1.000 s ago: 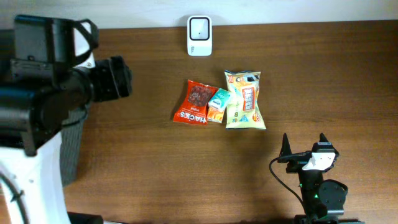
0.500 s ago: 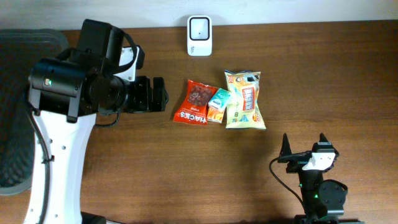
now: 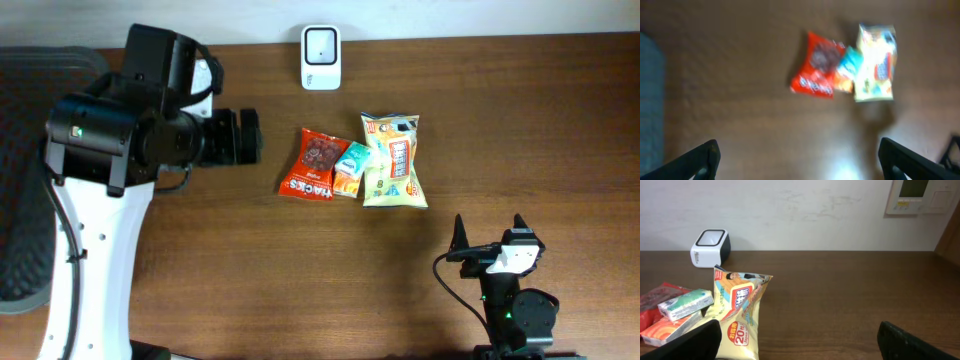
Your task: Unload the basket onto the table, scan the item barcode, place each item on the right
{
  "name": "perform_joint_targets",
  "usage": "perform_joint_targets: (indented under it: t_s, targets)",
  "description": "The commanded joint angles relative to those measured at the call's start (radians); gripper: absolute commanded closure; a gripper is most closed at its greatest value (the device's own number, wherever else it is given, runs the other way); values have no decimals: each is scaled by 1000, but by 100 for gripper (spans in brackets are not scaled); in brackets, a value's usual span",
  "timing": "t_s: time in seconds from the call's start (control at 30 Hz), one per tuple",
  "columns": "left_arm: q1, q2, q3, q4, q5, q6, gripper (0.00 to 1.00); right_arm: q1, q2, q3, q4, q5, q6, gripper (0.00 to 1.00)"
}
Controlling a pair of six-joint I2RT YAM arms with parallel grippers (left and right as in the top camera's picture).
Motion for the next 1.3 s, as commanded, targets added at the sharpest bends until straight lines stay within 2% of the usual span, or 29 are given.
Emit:
perform_joint_targets:
  t_s: [0.0,0.13,0.2,0.37,0.47,0.57,0.63,0.73,0.83,0.93,1.0,1.07,1.13,1.2,1.27]
  targets:
    - [51,-2,-3,35,-162,-133,1,-6,-6,-7,-4,6,3,1]
    - [137,-2,-3,47,-165,-166,1,-6,-6,-7,11,-29,4,2]
    - [196,-2,-3,34,-164,-167,1,-6,-6,-7,34,-150,4,2]
    - [303,-2,-3,0,-86,-167,1,-6,-6,-7,63,-700,4,2]
    - [307,-2,-3,0,-66,-166,1,-6,-6,-7,205,-942,14,2]
    - [307,-2,-3,0,-66,-166,1,-6,-6,-7,442,-906,139,1]
    - [307,-2,-3,0,-66,-166,1,-6,-6,10,662,-793,204,2]
    - [307,-2,-3,0,-66,-166,1,-6,3,96,681,-660,197,1]
    - [307,-2,-3,0,-66,-166,1,-7,75,286,507,-642,110,1]
    - [307,-2,-3,0,-66,-166,1,-6,269,576,101,-637,7,1]
    - [307,-2,-3,0,-66,-166,1,-6,465,809,-240,-639,-54,2]
    - [307,-2,-3,0,-66,-166,1,-6,640,986,-478,-647,-79,2]
    - [307,-2,-3,0,-66,-166,1,-6,836,1152,-656,-764,-53,2]
    - [307,-2,-3,0,-66,-166,1,-6,1036,1273,-811,-1048,45,1]
    - [307,-2,-3,0,-66,-166,1,-5,1136,1285,-814,-1123,45,2]
